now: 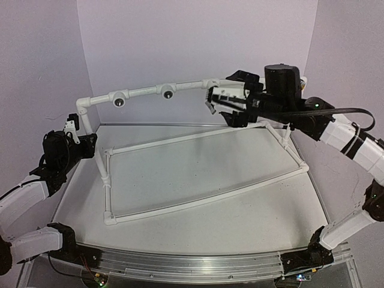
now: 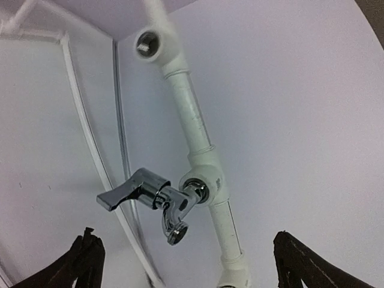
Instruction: Install the water faucets
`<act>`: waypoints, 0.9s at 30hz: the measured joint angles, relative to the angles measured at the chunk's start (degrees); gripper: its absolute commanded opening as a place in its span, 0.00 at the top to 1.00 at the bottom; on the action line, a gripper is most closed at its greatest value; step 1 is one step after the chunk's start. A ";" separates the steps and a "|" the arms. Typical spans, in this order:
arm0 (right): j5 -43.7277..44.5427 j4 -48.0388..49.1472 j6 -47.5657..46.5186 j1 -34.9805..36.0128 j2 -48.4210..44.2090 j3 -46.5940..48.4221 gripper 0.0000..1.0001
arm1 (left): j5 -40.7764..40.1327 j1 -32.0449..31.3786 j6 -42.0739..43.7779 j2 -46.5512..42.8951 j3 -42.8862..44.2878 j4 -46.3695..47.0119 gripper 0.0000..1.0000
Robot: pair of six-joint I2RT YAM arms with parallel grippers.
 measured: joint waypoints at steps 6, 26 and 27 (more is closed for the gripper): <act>13.32 7.20 -30.56 1.72 6.80 -5.67 0.02 | -0.01 0.00 0.01 0.05 0.03 0.01 1.00; 26.92 39.72 -46.85 3.43 18.70 -6.25 0.92 | 0.09 -0.02 0.06 0.50 0.32 0.01 1.00; 27.87 40.43 -45.38 3.70 19.10 -6.09 0.96 | 0.09 -0.02 0.05 0.50 0.33 0.00 1.00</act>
